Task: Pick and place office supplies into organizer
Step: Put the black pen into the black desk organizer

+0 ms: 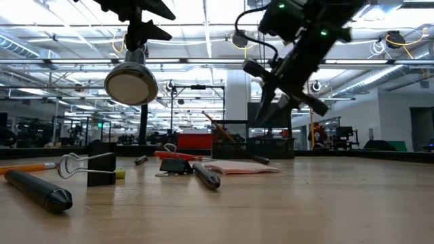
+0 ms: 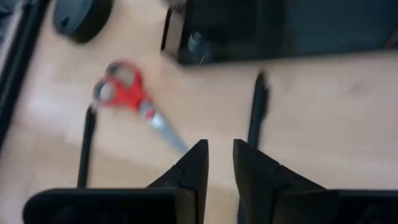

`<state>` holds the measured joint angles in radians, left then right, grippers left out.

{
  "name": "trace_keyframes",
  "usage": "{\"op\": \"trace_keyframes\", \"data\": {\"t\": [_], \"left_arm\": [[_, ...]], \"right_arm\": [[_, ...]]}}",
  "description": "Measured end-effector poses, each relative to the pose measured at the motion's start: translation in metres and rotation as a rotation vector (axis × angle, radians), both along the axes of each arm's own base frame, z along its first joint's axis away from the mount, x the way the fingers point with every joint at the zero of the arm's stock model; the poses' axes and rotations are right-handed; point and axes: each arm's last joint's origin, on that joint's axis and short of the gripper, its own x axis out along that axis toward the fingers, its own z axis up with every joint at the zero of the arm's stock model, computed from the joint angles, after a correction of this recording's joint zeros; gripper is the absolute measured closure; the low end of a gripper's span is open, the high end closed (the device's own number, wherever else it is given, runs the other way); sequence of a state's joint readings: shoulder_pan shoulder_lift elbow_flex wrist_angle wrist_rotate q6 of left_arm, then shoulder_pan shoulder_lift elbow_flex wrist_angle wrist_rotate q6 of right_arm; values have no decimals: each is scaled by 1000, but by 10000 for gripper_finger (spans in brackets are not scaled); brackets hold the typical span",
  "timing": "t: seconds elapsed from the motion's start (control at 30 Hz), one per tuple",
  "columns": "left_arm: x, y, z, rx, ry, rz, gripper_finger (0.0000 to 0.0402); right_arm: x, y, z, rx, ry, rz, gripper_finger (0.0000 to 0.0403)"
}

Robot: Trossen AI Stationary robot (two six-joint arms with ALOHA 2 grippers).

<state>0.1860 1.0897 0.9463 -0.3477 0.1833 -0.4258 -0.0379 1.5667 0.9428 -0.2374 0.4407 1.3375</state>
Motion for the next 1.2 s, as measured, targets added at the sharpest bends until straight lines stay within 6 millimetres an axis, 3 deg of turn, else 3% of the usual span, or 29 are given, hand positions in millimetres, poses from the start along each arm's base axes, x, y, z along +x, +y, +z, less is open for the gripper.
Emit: {"op": "trace_keyframes", "data": {"t": [0.23,0.4,0.53,0.7,1.2], "left_arm": [[0,0,0,8,1,-6,186],[0,0,0,13,2,-10,186],[0,0,0,17,5,-12,186],[-1,-1,-2,19,18,-15,186],[-1,-1,-2,22,28,-17,186]], "right_arm": [[-10,8,-23,-57,-62,-29,278],[-5,10,-28,-155,-10,90,219],[-1,13,-37,-214,15,93,196],[2,13,-50,-238,57,75,200],[19,10,-63,-366,142,180,249]]}}
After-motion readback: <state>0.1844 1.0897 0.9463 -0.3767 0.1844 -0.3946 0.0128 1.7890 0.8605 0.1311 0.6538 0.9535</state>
